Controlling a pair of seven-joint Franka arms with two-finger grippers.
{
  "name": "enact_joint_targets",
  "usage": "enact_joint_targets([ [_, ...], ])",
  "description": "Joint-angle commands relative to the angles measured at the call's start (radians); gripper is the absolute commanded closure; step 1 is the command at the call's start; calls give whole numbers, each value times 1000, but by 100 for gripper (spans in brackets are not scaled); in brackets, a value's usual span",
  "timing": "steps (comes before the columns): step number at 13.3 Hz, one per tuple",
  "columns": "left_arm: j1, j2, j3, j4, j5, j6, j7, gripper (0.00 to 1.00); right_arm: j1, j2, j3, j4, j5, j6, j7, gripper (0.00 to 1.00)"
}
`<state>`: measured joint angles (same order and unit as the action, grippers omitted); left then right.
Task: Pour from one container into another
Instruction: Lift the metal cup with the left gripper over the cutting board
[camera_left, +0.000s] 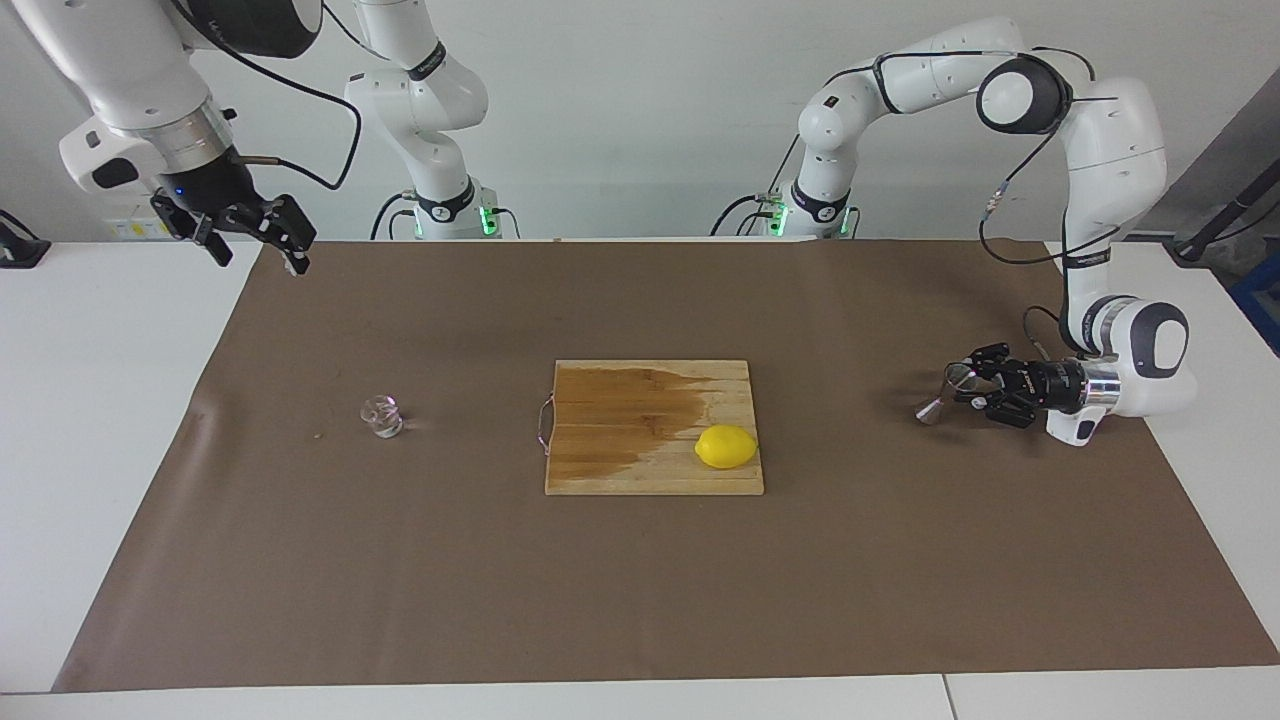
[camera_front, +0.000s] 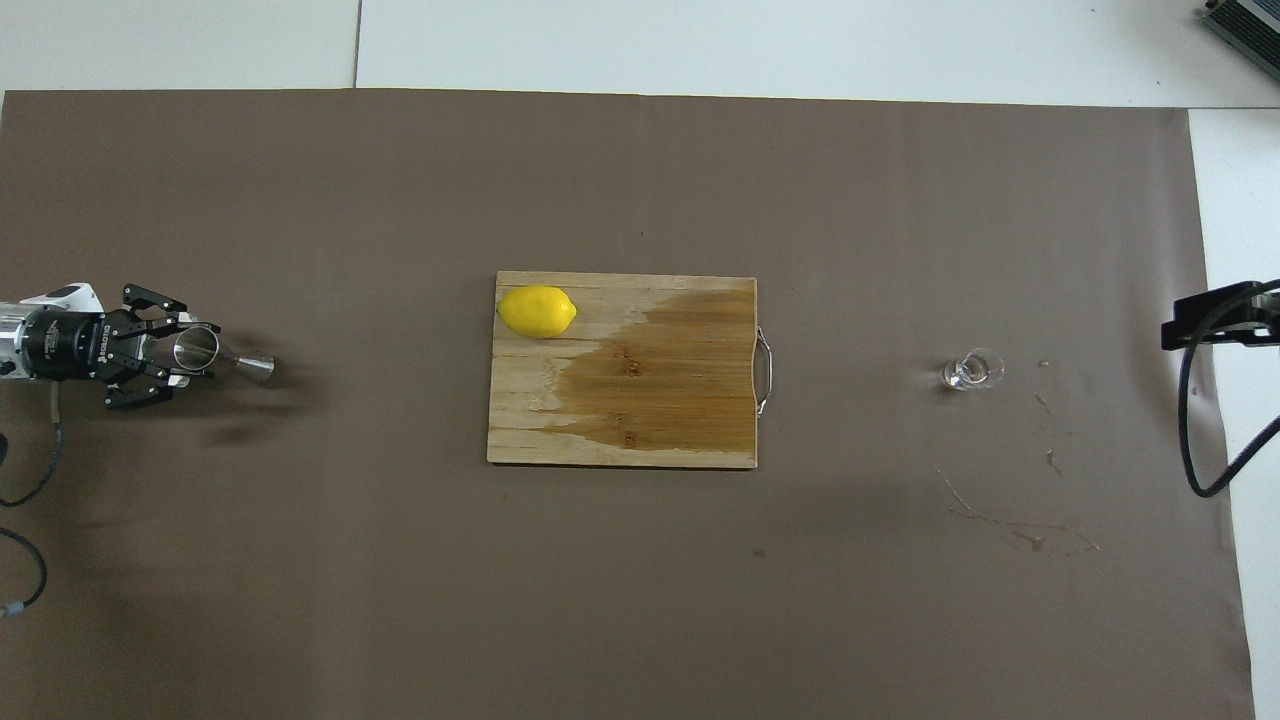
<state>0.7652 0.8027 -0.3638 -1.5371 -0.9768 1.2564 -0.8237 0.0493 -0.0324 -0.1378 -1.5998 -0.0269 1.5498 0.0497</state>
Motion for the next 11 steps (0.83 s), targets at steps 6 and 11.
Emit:
enact_joint_targets([
  [6, -110, -236, -4, -184, -167, 33, -41, 57, -6, -6, 4, -11, -16, 9, -11, 0],
  [11, -190, -367, 0, -331, -292, 112, -38, 56, -6, -6, 4, -11, -16, 7, -21, 0],
])
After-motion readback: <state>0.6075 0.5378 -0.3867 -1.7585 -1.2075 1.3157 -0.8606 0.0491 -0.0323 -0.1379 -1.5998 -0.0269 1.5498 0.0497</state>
